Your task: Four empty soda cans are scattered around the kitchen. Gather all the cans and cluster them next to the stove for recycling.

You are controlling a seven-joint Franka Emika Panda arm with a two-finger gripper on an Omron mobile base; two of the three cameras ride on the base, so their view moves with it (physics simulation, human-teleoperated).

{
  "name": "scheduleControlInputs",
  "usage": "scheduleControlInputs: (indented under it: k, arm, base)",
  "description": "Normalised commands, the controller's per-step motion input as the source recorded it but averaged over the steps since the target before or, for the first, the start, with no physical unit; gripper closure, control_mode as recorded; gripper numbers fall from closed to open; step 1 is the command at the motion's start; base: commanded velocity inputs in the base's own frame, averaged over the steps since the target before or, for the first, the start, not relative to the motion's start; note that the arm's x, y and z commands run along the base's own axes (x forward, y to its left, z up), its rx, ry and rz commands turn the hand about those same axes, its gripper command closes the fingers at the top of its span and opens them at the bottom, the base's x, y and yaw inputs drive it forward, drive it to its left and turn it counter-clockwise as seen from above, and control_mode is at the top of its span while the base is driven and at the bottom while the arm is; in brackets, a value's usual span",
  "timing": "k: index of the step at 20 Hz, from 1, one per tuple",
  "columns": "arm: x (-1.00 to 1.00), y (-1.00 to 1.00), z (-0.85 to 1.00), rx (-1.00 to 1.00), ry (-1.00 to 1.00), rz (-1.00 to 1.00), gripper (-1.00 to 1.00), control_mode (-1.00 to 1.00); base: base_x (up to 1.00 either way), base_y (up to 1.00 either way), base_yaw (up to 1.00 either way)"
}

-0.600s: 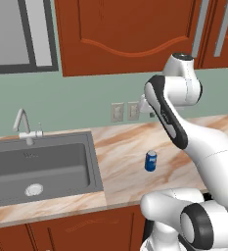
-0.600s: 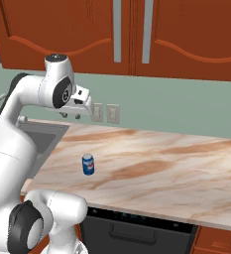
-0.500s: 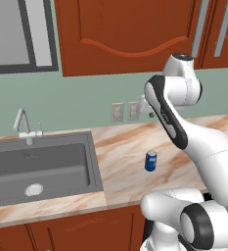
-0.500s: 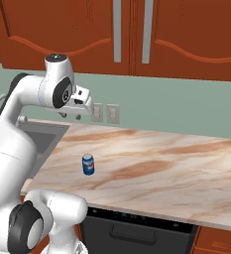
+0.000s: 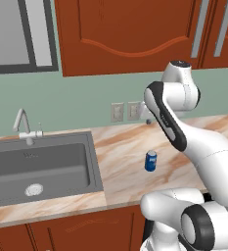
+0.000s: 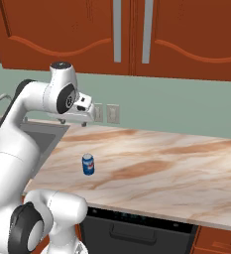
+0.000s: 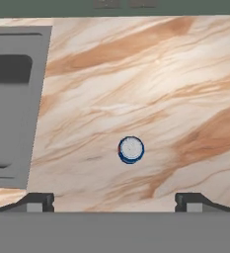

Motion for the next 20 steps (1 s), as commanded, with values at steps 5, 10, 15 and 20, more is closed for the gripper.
scheduleControlInputs:
  k: [5,10,15,20]
  arm:
    - [0.00,-0.11,-0.21,0.00,0.13,0.00,-1.00,-1.00]
    - [0.00,-0.08,-0.19,0.00,0.08,0.00,-1.00,-1.00]
    - [0.00,-0.03,-0.32,0.00,0.01,0.00,-1.00,-1.00]
    - [0.03,-0.03,-0.33,0.00,0.00,0.00,-1.00,-1.00]
  base:
    - [0.00,0.00,0.00]
    - [0.00,0.00,0.00]
    - [0.00,0.00,0.00]
    - [0.00,0.00,0.00]
